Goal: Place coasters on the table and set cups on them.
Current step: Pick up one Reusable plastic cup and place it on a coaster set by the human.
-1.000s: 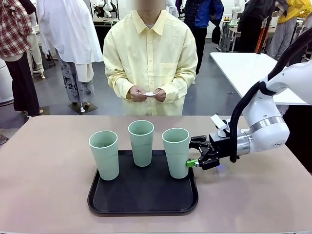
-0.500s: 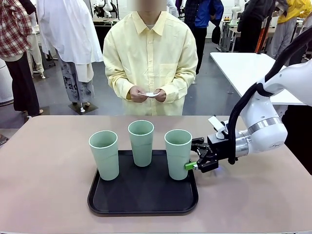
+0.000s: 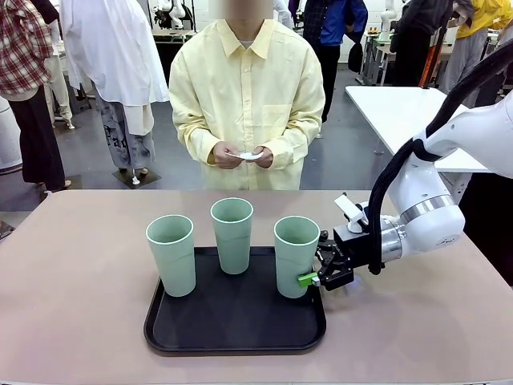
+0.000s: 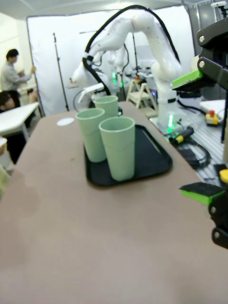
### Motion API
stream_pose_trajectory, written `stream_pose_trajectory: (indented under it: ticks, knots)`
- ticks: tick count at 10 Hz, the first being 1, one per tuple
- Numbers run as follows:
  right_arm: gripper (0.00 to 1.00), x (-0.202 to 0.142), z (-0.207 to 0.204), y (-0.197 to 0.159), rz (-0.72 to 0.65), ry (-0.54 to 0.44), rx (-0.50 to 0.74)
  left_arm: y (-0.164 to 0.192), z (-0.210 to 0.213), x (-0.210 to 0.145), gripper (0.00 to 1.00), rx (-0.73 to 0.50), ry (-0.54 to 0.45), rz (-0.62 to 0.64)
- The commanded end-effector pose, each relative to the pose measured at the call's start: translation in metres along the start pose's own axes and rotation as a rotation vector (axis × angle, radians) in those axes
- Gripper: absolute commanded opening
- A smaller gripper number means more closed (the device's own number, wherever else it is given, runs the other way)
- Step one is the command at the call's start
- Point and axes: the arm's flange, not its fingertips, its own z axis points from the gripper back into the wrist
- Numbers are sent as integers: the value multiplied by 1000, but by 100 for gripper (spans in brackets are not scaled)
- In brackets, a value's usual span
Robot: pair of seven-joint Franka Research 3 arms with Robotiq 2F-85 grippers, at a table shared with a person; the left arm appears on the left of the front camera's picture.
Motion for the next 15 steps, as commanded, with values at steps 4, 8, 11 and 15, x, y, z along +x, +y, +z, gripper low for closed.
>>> stream_pose_trajectory:
  ticks: [4, 8, 11, 15]
  knots:
    - [9, 3, -3, 3, 29, -22, -3, 0, 1, 1, 100, -17, -10, -16]
    - [0, 38, 14, 25, -115, 37, -207, 0, 1, 1, 100, -17, -10, -16]
    - [0, 125, 41, 63, -115, 52, -299, 0, 1, 1, 100, -17, -10, -16]
    - [0, 168, 44, 77, -78, 61, -328, 0, 1, 1, 100, -17, -10, -16]
